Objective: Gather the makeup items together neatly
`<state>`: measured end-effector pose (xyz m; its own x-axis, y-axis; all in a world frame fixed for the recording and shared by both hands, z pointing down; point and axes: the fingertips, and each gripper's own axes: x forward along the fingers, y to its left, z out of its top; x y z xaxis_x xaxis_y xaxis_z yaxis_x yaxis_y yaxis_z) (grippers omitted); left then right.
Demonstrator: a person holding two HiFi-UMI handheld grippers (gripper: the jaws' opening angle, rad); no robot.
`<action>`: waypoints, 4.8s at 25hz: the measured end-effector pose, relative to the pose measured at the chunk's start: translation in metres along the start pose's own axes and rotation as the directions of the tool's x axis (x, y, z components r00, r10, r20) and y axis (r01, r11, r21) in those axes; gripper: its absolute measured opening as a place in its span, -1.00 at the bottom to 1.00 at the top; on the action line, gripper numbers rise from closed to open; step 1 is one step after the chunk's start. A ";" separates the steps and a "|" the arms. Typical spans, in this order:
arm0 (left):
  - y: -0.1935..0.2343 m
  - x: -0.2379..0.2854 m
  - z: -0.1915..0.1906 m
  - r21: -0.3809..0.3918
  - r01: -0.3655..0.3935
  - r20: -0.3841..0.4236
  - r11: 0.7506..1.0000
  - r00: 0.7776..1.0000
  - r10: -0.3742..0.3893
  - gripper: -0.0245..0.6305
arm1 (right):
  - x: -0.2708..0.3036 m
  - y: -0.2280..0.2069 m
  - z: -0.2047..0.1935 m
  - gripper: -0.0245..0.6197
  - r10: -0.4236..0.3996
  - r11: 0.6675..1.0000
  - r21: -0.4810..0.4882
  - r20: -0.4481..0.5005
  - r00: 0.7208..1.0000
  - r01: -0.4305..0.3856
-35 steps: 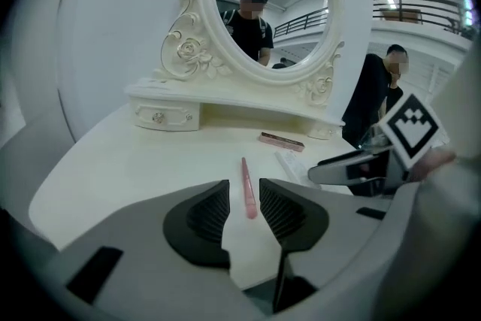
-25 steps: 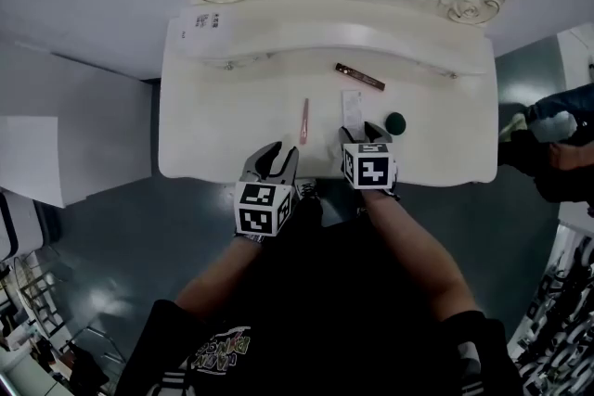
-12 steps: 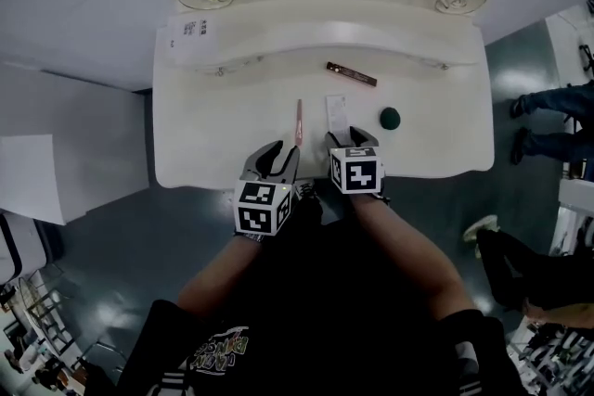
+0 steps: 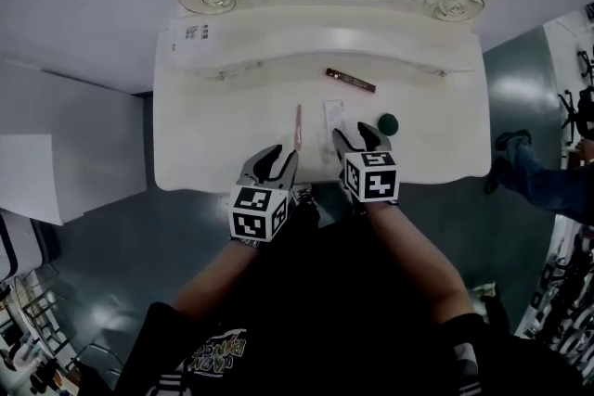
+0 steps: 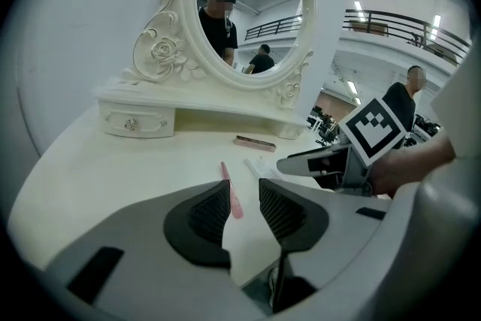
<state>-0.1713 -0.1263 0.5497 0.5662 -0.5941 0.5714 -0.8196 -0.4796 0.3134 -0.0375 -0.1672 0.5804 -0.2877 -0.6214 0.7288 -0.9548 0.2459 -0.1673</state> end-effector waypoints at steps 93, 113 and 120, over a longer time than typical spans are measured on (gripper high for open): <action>-0.109 -0.001 0.029 0.118 0.119 0.022 0.986 0.992 -0.123 -0.90 | -0.163 -0.152 0.018 -0.83 -0.128 0.990 0.097 0.298 0.946 0.104; -0.288 -0.092 -0.012 -0.020 -0.014 0.203 1.000 0.979 0.017 -0.90 | -0.320 -0.088 -0.040 -0.83 0.386 0.923 -0.126 0.340 0.858 -0.365; -0.321 -0.112 -0.041 -0.089 -0.006 0.191 0.996 0.981 0.023 -0.90 | -0.341 -0.071 -0.081 -0.83 0.458 0.889 -0.125 0.284 0.842 -0.441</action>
<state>0.0252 0.1205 0.4163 0.5536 -0.7172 0.4233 -0.8276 -0.4170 0.3758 0.1346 0.0876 0.3976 -0.7010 -0.6223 0.3484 -0.7122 0.5857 -0.3870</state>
